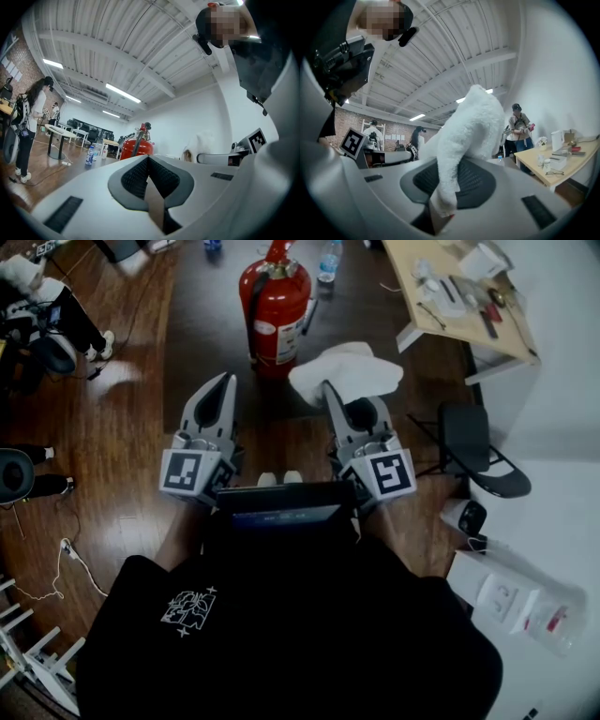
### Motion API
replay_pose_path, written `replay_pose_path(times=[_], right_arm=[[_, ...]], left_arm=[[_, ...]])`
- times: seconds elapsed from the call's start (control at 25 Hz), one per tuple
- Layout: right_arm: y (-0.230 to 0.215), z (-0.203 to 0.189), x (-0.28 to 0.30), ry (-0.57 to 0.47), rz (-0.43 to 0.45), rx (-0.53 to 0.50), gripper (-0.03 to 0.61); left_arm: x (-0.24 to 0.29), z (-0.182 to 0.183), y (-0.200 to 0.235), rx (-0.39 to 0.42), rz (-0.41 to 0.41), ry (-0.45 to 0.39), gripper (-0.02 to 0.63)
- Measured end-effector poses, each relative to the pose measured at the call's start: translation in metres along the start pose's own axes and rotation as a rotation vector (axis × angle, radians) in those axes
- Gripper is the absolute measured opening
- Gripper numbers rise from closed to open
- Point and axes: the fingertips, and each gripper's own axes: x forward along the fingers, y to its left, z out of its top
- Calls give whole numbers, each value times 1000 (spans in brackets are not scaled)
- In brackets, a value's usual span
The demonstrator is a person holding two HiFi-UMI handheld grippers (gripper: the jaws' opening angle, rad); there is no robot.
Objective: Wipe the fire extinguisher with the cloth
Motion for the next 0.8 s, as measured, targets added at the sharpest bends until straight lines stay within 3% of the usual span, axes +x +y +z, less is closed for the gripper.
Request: replay_pose_path(times=[0.8], right_arm=[[3, -6, 3, -1, 13, 44, 103]], left_arm=[[-3, 0, 1, 3, 7, -4, 0]])
